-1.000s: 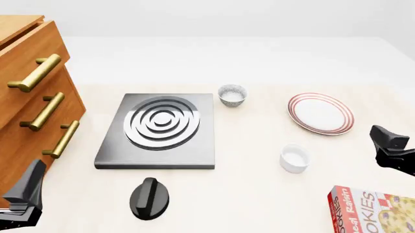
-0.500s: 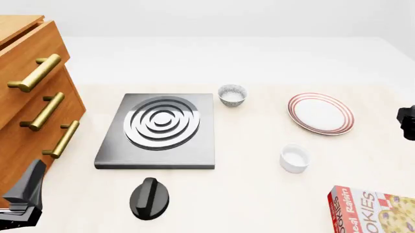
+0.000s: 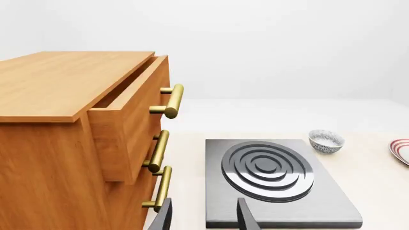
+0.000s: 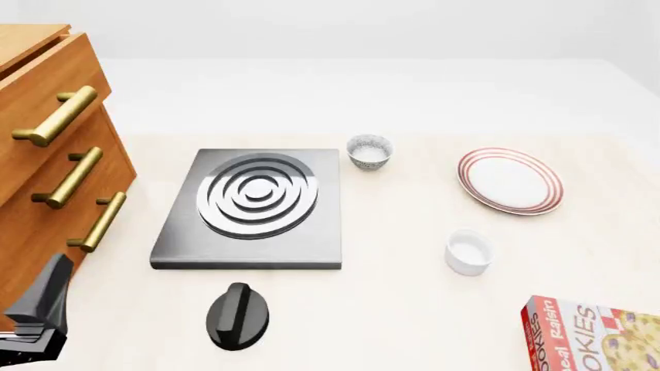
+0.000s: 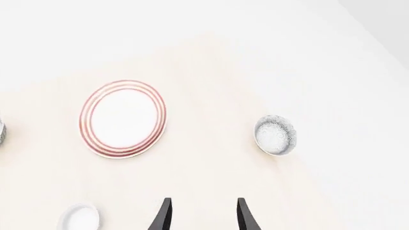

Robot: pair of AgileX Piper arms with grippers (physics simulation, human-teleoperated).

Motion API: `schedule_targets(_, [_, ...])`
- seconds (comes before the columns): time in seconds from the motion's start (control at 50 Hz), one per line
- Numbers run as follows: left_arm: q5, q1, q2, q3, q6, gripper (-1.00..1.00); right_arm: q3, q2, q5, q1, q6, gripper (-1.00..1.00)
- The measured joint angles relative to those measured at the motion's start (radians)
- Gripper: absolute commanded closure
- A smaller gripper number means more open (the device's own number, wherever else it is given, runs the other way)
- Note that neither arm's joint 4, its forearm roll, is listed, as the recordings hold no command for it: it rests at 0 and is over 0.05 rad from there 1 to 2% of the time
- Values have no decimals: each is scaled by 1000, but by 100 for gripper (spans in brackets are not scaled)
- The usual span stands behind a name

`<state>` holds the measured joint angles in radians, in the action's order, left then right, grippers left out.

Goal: Pick the akita bowl next to the cookies box and place it on the plate.

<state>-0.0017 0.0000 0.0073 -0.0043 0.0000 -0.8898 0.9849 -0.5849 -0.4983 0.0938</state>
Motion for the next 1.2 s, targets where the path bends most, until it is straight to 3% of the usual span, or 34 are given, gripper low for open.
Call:
schedule_targets(0.56, [0,0,0,0,0,-100,-247,293,-66,-165,14,-100])
schedule_targets(1.2, [0,0,0,0,0,-100,-688,608,-276,-324,13,-100])
